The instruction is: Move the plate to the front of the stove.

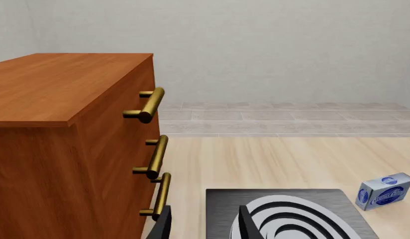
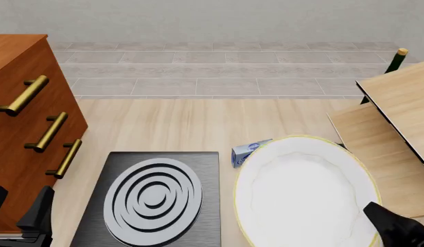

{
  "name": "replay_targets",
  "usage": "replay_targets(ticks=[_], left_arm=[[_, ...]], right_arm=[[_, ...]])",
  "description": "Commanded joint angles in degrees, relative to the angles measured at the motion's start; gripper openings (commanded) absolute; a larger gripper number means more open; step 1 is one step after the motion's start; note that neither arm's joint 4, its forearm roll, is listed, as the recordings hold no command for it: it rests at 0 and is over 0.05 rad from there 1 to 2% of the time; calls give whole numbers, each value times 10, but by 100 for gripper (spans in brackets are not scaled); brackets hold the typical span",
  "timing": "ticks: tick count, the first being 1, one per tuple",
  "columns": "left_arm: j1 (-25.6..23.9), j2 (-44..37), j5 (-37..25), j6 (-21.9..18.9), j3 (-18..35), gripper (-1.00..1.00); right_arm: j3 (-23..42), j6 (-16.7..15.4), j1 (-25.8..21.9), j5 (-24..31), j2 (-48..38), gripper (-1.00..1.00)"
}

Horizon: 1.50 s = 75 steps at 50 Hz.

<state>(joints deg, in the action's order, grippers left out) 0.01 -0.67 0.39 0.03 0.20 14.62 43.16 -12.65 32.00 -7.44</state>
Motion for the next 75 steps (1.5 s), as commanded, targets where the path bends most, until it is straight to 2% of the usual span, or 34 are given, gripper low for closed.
replay_targets(ticks=[1, 5, 15, 17, 21, 31, 38, 46, 56, 58, 66, 71, 75], left_arm=[[0, 0, 0, 0, 0, 100], [0, 0, 0, 0, 0, 100], [0, 0, 0, 0, 0, 100], [0, 0, 0, 0, 0, 100], [0, 0, 0, 0, 0, 100], [0, 0, 0, 0, 0, 100], [0, 0, 0, -1, 0, 100], [0, 0, 0, 0, 0, 100], [0, 0, 0, 0, 0, 100], [0, 0, 0, 0, 0, 100], [0, 0, 0, 0, 0, 100], [0, 0, 0, 0, 0, 100], [0, 0, 0, 0, 0, 100]], right_arm=[[21, 29, -22, -105, -86, -100], [29, 41, -33, -172, -153, -100], [74, 60, -51, -295, -322, -100], [85, 73, -61, -322, -361, -100], [124, 80, -88, -336, -394, -100], [247, 84, -126, -381, -541, -100], [323, 104, -153, -415, -648, -100], [409, 127, -174, -430, -744, -100], [518, 140, -195, -423, -857, -100], [534, 152, -202, -424, -879, -100], [623, 159, -211, -399, -958, -100], [673, 182, -217, -379, -1002, -100], [723, 188, -222, -355, -1031, -100]])
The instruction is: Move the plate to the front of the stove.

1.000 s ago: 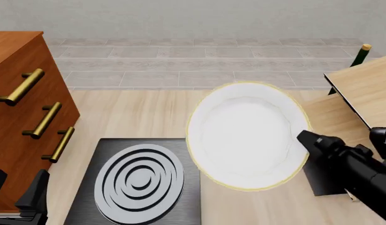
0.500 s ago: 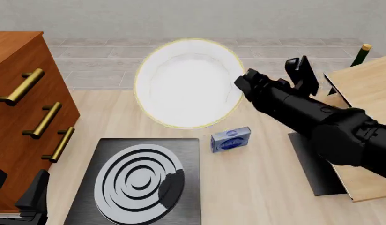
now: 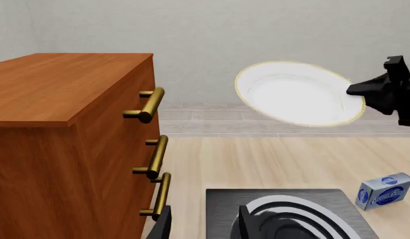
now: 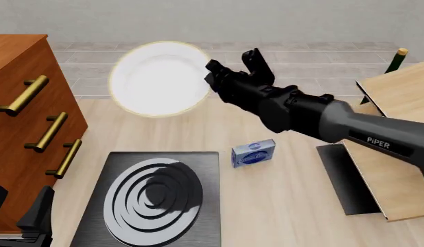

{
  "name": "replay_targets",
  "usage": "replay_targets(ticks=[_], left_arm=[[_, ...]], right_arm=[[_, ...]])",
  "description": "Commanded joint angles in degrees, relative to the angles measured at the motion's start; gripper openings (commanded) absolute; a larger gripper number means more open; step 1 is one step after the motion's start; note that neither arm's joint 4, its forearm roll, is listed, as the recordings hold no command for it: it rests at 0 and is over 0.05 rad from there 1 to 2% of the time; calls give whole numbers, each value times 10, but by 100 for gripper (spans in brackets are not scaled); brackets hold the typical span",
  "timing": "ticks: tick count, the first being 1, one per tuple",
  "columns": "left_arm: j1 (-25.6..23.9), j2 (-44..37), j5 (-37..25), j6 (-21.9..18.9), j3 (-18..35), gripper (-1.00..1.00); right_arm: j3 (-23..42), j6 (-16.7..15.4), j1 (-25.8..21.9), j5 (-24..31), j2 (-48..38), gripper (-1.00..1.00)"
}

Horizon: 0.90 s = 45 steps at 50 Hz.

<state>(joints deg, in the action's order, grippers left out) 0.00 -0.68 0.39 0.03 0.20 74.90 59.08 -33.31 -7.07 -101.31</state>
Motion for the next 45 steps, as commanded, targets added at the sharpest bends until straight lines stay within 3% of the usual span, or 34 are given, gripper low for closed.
replay_targets(ticks=[1, 3, 10, 16, 30, 33, 45], left_arm=[[0, 0, 0, 0, 0, 100], [0, 0, 0, 0, 0, 100], [0, 0, 0, 0, 0, 100], [0, 0, 0, 0, 0, 100], [0, 0, 0, 0, 0, 100], [0, 0, 0, 0, 0, 100], [0, 0, 0, 0, 0, 100]], right_arm=[[139, 27, -17, 48, -99, -100], [168, 21, -21, 66, -109, -100], [329, -47, -11, 197, -170, -100], [398, -59, -9, 241, -199, -100], [484, -68, 26, 286, -279, -100], [516, -84, 39, 311, -300, -100], [538, -86, 50, 318, -333, -100]])
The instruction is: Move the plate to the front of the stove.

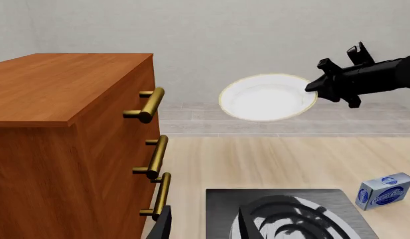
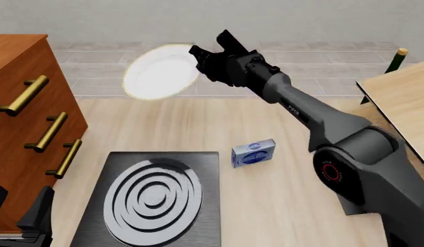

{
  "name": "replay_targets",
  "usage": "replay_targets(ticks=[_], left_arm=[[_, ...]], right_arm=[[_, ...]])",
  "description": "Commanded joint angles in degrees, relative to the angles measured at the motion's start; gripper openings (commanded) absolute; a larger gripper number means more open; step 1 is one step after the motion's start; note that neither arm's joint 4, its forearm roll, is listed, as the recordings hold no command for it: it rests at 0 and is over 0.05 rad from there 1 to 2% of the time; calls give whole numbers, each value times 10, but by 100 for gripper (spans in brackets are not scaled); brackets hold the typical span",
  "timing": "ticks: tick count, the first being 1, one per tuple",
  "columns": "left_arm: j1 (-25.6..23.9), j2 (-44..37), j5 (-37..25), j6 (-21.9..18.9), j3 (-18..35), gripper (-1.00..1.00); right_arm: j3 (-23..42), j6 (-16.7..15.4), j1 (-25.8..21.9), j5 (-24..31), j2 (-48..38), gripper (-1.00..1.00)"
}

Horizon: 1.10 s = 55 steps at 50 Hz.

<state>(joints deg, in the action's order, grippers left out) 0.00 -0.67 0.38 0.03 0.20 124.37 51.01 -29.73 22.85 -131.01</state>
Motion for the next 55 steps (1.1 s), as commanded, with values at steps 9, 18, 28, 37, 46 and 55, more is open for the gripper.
replay_targets(ticks=[9, 18, 28, 37, 46, 55], left_arm=[[0, 0, 0, 0, 0, 100], [0, 0, 0, 0, 0, 100], [0, 0, 0, 0, 0, 100], [0, 0, 0, 0, 0, 100], [0, 0, 0, 0, 0, 100], [0, 0, 0, 0, 0, 100]], right_arm=[[28, -11, 19, 9, -51, -100], [-12, -24, 14, -13, -54, -100], [-67, -38, 3, -42, -40, -100], [-89, -41, -2, -53, -31, -100], [-105, -44, -5, -64, -34, -100], [-119, -56, -7, -67, -42, -100]])
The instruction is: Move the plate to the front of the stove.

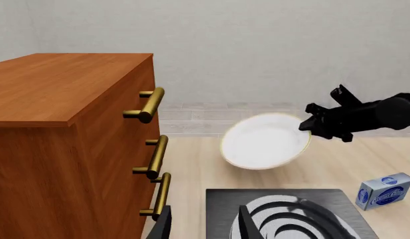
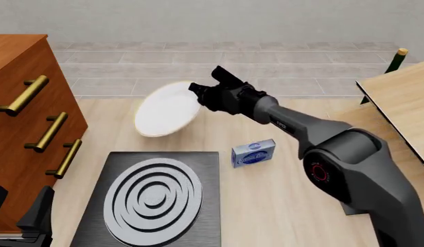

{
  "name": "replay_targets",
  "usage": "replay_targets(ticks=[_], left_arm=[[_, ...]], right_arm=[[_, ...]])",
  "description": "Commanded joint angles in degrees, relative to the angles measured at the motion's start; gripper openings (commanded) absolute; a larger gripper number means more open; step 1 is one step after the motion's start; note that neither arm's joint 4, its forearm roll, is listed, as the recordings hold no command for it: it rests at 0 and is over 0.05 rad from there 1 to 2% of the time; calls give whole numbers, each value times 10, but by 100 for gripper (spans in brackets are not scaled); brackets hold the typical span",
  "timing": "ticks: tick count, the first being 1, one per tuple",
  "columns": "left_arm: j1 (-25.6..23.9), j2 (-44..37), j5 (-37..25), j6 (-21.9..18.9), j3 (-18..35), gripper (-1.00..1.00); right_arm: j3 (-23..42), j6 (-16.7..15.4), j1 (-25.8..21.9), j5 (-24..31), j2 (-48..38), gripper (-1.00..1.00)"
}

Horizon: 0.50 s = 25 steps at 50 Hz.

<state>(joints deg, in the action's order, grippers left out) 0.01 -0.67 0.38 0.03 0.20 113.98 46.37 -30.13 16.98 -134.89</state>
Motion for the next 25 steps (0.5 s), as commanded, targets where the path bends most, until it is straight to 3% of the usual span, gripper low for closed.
replay_targets(ticks=[1, 13, 25], left_arm=[[0, 0, 0, 0, 0, 100], [0, 0, 0, 0, 0, 100], [0, 0, 0, 0, 0, 100]], right_arm=[[-16, -12, -3, -8, -5, -100], [-5, -36, -6, 7, -19, -100], [-5, -37, -5, 5, -33, -100]])
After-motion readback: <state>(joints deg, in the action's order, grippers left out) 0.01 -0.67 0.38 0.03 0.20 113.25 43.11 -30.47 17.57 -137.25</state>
